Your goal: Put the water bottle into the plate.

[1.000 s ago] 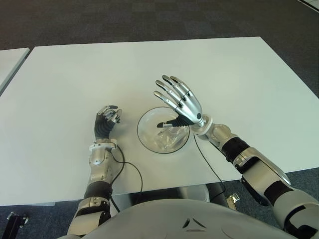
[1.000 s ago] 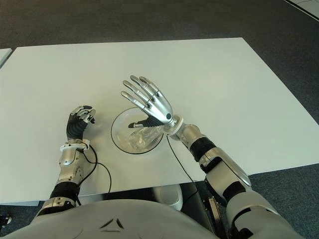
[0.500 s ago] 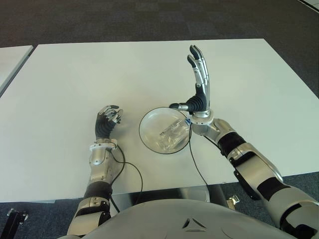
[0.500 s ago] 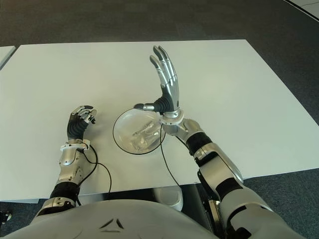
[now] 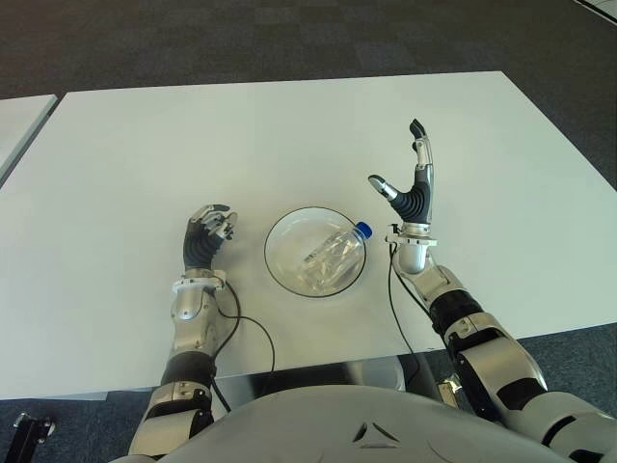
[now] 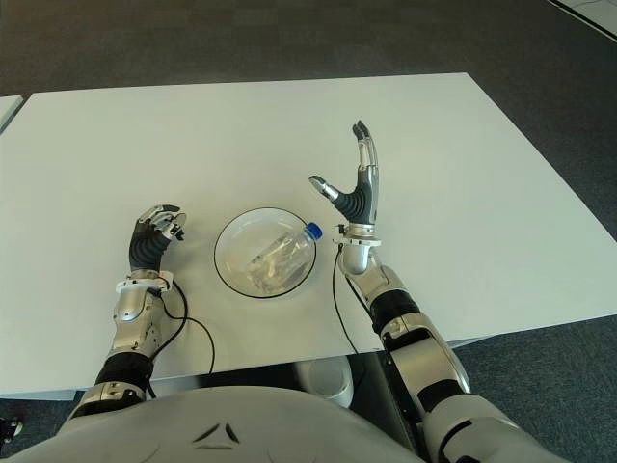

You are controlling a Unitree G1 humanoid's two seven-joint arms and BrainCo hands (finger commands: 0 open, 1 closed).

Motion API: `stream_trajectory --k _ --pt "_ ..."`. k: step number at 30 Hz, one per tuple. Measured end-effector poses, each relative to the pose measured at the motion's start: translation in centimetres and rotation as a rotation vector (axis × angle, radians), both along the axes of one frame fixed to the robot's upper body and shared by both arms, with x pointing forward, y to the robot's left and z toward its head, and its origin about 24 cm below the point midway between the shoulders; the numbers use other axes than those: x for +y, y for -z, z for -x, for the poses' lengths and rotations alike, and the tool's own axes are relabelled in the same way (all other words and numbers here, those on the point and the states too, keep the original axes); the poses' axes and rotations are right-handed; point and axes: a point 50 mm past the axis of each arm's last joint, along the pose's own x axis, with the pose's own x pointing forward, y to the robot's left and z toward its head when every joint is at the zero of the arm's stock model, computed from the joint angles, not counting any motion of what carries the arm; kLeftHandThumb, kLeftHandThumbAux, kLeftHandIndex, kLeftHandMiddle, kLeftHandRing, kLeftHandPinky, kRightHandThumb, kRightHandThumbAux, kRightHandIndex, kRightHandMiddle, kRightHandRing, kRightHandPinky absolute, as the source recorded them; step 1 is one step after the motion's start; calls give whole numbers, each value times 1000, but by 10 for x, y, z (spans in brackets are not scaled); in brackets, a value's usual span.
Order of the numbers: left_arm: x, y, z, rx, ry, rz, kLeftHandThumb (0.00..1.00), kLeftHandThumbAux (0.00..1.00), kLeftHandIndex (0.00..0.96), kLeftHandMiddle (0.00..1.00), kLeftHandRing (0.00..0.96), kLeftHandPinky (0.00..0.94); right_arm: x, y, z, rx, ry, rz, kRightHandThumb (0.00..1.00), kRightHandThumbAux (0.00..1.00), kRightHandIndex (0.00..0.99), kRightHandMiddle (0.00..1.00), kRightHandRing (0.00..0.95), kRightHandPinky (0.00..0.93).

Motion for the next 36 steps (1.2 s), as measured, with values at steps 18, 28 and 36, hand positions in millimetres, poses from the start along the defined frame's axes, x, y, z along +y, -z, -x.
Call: stream_trajectory --k 18,28,36 --pt "0 -1 -2 -7 14 0 706 716 435 700 690 676 -11 14 4 86 -1 -237 581 677 106 210 296 416" --pt "0 0 -2 3 13 3 706 715 435 700 689 675 -27 36 11 168 82 -249 639 737 352 380 402 470" --pt "0 0 -2 2 15 2 707 715 436 706 696 681 -30 43 13 199 123 -285 690 727 429 555 555 588"
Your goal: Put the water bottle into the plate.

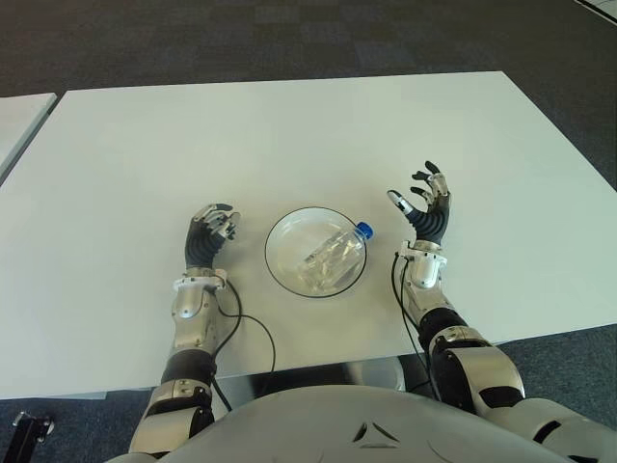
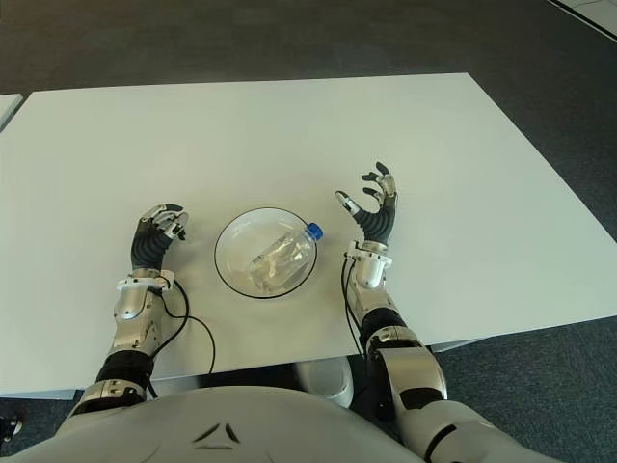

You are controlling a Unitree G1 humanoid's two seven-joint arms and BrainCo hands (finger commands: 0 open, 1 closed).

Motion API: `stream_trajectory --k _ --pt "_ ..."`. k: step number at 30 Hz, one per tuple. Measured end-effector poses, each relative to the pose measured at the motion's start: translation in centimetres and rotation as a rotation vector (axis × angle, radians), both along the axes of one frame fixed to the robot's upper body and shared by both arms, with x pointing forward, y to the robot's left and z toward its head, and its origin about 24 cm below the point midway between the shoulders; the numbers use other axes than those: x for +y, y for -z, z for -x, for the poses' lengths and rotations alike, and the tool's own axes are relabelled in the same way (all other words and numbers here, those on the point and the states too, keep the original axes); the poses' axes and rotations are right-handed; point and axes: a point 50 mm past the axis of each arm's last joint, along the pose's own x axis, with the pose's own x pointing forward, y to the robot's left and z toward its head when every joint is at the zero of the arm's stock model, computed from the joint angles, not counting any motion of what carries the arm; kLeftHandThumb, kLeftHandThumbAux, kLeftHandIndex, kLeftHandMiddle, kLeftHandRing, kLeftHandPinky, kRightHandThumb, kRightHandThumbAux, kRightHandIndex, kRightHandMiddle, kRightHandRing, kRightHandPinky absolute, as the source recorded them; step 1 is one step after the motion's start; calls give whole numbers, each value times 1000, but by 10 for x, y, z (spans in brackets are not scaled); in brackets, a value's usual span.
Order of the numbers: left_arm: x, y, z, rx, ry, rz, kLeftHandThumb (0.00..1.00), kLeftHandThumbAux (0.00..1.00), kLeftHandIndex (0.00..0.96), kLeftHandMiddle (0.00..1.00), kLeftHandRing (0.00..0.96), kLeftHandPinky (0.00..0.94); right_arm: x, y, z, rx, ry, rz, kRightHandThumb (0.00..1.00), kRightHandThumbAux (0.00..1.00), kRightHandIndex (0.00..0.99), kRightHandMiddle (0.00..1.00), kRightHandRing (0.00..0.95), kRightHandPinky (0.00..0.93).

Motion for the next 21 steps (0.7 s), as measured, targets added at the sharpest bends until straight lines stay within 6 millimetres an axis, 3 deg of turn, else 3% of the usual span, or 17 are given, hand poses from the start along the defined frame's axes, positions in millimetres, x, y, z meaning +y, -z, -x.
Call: stream_trajectory --k 11,21 --pt "1 0 0 -2 0 -7 707 715 435 702 693 668 4 3 -3 34 30 -19 698 727 436 672 672 699" --pt "2 0 0 -1 -3 -5 707 715 435 698 691 675 9 8 -3 72 16 -64 703 726 437 708 701 700"
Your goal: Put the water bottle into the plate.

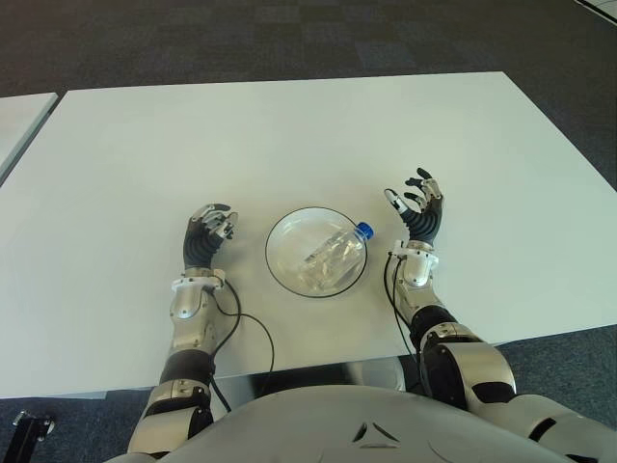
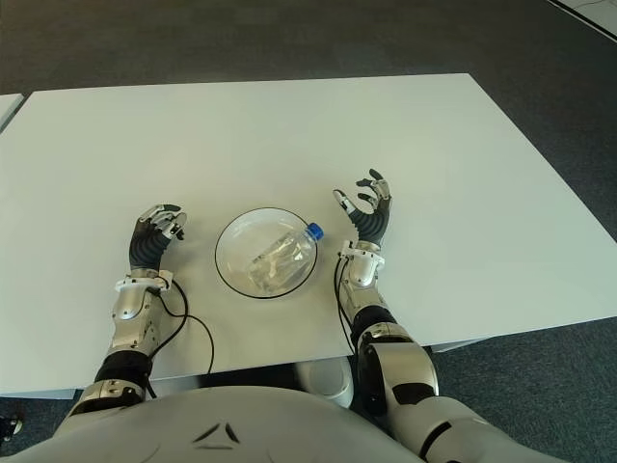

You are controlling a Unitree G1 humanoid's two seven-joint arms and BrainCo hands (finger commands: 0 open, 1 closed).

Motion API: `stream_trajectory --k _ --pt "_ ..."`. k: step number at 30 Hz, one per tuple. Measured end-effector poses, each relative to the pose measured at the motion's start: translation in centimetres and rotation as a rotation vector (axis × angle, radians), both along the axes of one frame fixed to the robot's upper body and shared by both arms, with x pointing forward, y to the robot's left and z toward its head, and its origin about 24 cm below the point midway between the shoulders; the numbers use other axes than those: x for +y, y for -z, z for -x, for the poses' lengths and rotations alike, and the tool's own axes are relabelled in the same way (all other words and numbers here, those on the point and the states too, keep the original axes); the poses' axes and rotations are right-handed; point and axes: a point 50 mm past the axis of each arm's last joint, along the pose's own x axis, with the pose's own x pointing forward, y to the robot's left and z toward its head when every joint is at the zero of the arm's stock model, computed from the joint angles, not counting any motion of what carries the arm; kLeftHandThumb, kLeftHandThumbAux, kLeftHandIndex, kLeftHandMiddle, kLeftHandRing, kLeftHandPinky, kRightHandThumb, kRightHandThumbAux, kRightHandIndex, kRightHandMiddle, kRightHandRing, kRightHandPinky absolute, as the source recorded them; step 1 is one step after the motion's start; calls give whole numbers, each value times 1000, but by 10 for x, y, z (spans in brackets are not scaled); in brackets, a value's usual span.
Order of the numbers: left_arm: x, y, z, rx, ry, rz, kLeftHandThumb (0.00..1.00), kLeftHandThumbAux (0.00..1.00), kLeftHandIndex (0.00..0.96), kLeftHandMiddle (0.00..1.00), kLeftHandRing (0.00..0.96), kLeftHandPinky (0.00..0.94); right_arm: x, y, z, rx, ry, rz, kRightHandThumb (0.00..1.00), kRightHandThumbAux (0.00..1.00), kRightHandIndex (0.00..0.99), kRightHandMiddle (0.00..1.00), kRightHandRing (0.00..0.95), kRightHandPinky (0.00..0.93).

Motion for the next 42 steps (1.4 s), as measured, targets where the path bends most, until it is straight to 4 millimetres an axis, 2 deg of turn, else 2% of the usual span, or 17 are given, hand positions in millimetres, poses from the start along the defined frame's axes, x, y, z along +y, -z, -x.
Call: stream_trajectory --k 11,24,42 --pt "0 0 0 -1 3 -6 707 716 435 704 696 680 1 9 -2 99 -59 17 703 726 436 710 703 701" --pt "0 0 0 4 1 -14 707 716 435 699 691 673 1 14 -17 296 -243 111 705 727 431 637 633 609" --pt "1 0 0 5 0 -12 706 716 435 696 687 667 1 13 -21 339 -289 139 708 727 431 634 635 621"
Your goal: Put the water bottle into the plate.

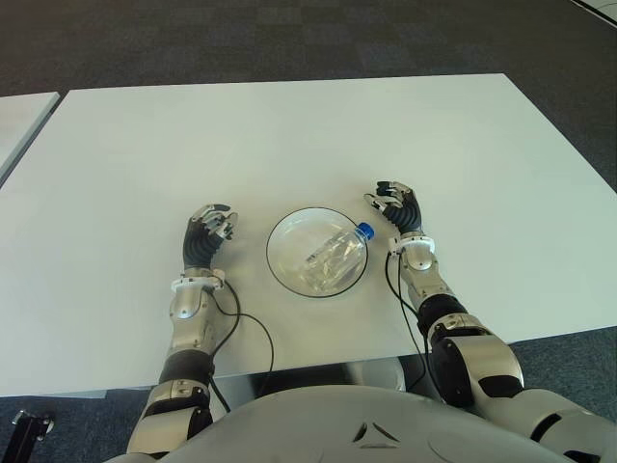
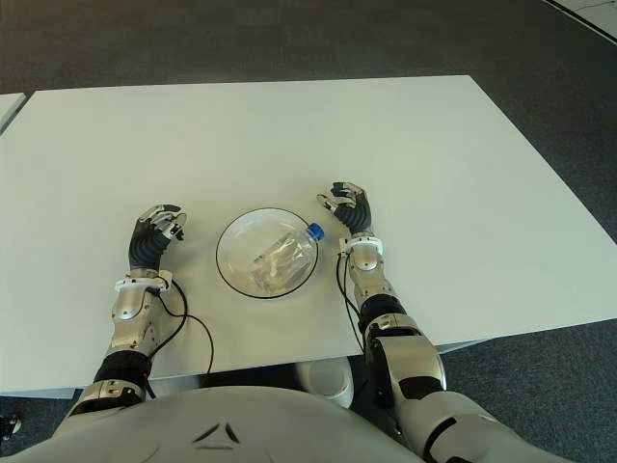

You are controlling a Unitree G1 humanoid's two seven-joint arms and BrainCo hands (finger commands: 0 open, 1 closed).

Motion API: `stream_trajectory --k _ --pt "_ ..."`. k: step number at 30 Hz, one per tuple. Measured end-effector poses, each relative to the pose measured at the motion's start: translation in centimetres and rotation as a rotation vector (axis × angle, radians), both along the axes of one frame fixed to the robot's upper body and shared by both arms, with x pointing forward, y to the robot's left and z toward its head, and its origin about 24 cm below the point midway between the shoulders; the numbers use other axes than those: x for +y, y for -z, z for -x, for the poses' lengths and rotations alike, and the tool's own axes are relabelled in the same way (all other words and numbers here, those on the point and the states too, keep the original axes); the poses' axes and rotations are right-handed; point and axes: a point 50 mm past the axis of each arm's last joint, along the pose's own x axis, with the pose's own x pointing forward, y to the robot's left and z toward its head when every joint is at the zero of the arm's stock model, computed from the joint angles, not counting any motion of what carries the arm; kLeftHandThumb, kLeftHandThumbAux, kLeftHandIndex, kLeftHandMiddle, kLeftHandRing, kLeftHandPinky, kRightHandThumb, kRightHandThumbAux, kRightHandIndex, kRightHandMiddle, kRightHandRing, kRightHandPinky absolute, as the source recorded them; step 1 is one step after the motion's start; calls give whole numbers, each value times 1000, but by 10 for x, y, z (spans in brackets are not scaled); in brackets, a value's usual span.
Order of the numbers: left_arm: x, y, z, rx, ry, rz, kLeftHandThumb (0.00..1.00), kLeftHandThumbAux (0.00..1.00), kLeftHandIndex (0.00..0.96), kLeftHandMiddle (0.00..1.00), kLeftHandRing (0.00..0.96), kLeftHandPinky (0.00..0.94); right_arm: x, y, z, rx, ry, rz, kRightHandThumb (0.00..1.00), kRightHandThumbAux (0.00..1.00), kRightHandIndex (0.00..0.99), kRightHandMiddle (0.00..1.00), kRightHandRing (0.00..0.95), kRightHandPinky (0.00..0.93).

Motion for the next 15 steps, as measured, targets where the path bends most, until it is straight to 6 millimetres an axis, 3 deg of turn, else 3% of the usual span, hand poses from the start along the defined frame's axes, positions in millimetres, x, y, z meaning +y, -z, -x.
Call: stream_trajectory --k 15 --pt "1 0 0 3 2 -4 707 716 435 698 690 663 -5 2 2 -12 -4 9 709 728 432 646 653 641"
